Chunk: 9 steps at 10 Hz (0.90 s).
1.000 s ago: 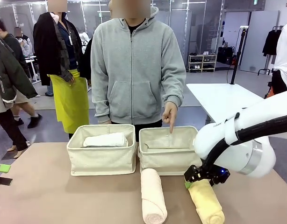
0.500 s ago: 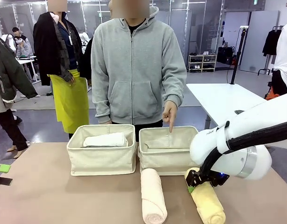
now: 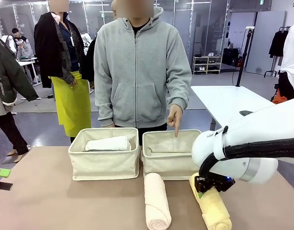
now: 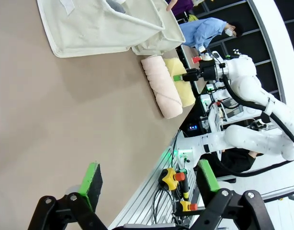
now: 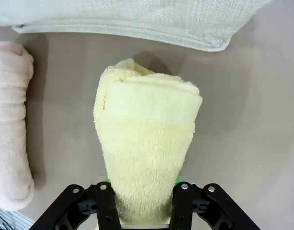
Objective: Divide the towels into two baskets.
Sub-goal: Pick up one hotel-folded towel from the bottom of the table and place it in the Fabric basket indicated by the person.
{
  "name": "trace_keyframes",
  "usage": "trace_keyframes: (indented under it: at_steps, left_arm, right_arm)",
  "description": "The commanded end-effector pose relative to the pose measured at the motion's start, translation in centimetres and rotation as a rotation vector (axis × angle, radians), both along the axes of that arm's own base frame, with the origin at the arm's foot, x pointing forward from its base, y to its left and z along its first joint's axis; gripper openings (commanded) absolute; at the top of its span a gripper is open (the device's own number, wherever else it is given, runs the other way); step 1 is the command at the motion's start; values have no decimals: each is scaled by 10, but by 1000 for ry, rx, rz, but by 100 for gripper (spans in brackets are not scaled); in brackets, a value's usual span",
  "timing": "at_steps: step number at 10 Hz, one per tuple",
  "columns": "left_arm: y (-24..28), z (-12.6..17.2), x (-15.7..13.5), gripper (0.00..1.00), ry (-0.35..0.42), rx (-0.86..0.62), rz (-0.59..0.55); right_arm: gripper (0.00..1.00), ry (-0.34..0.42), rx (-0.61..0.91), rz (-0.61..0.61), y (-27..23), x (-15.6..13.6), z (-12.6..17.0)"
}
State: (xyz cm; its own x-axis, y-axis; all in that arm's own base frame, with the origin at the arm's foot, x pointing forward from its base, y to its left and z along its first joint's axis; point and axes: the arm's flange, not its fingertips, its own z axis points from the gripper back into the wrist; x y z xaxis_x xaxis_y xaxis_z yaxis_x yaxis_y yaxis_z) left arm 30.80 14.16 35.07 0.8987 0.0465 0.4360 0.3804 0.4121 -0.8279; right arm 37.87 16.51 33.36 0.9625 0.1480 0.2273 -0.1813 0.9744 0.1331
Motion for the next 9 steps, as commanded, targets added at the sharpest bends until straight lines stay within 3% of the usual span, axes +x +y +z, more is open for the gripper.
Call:
trace_keyframes:
  at_steps: [1,4,6,7,8,9]
  left_arm:
    - [1,3,-2,100,-13,-12,6]
    - [1,3,-2,100,-13,-12,6]
    - [1,3,-2,100,-13,-12,6]
    - [1,3,-2,100,-13,-12,6]
    - [1,3,-2,100,-13,-12,6]
    - [1,3,-2,100,-13,-12,6]
  right_arm:
    - [25,-27,-11,95,-39,-88,24]
    - [25,-74,7,278,-33,-89,90]
    - [25,-47,-50,504,-36,-88,110]
    - [25,-35,-23,541,-40,-88,110]
    - [25,-70,-14,379,-11,-57,117]
    - [25,-70,-14,379,-11,-57,117]
